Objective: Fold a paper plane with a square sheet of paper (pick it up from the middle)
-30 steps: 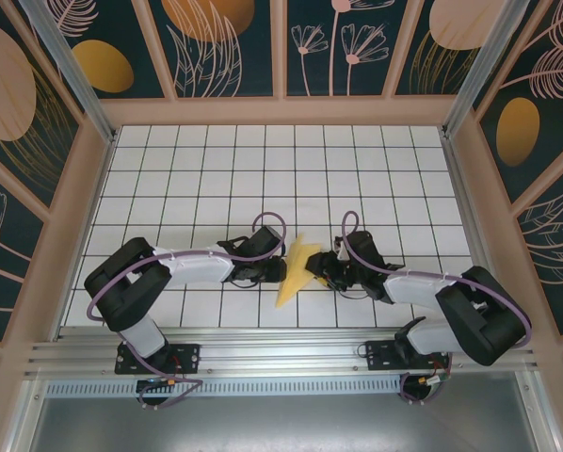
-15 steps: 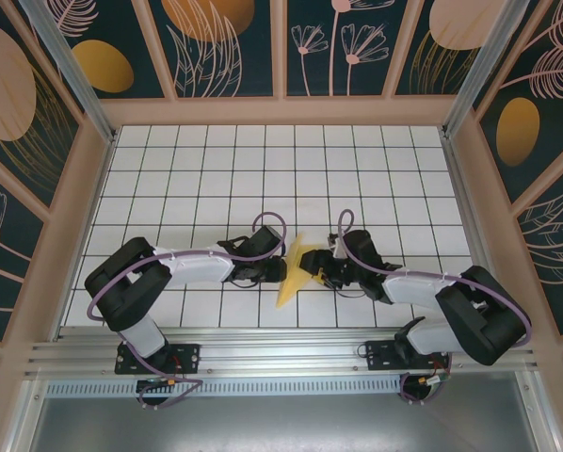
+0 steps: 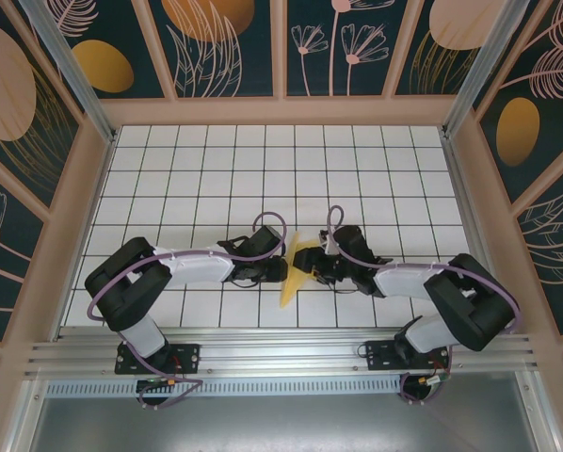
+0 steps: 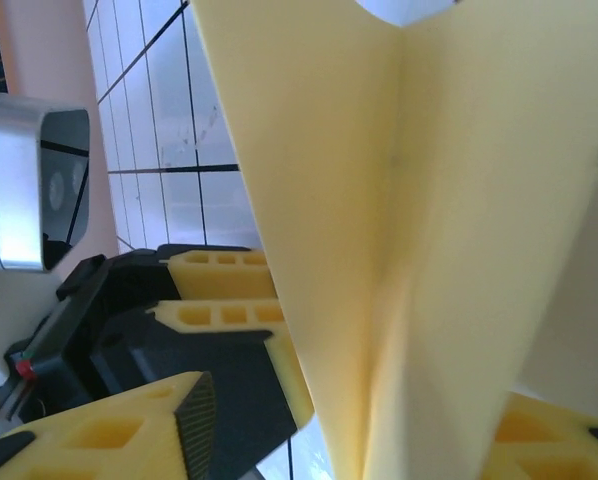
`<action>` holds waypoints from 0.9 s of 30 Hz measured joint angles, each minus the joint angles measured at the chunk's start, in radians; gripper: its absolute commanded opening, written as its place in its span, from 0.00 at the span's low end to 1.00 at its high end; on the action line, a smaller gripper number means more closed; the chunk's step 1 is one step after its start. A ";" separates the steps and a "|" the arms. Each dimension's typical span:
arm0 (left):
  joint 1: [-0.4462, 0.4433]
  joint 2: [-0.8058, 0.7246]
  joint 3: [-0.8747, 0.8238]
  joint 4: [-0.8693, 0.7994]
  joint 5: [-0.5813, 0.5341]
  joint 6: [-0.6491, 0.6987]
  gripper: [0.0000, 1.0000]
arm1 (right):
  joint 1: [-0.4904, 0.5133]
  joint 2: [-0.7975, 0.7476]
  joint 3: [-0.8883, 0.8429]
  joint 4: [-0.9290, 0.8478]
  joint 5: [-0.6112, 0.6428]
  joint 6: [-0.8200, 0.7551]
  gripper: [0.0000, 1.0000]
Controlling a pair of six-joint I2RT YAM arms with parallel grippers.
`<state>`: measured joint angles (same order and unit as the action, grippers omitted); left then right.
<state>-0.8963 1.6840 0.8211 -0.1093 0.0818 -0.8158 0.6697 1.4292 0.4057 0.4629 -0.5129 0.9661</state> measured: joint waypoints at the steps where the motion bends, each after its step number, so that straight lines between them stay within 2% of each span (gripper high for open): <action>1: 0.000 0.000 0.000 0.000 0.000 0.000 0.33 | 0.000 0.007 0.008 0.000 0.001 -0.002 0.46; 8: 0.001 0.000 0.000 0.002 0.007 0.000 0.33 | 0.009 0.056 0.055 -0.029 0.034 -0.033 0.38; 12: 0.001 0.000 0.000 0.006 0.010 -0.004 0.34 | 0.013 0.070 0.066 -0.068 0.052 -0.055 0.46; 22: 0.001 0.000 -0.001 0.011 0.012 -0.008 0.34 | 0.021 0.082 0.116 -0.157 0.093 -0.121 0.44; 25: 0.002 0.000 -0.002 0.012 0.013 -0.008 0.34 | 0.021 0.088 0.124 -0.172 0.094 -0.142 0.52; 27: 0.002 0.000 -0.002 0.012 0.013 -0.008 0.34 | 0.020 0.088 0.125 -0.183 0.104 -0.149 0.53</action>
<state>-0.8948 1.6840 0.8192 -0.0975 0.0952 -0.8242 0.6899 1.5169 0.5304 0.2802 -0.4091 0.8169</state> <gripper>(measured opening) 0.338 0.525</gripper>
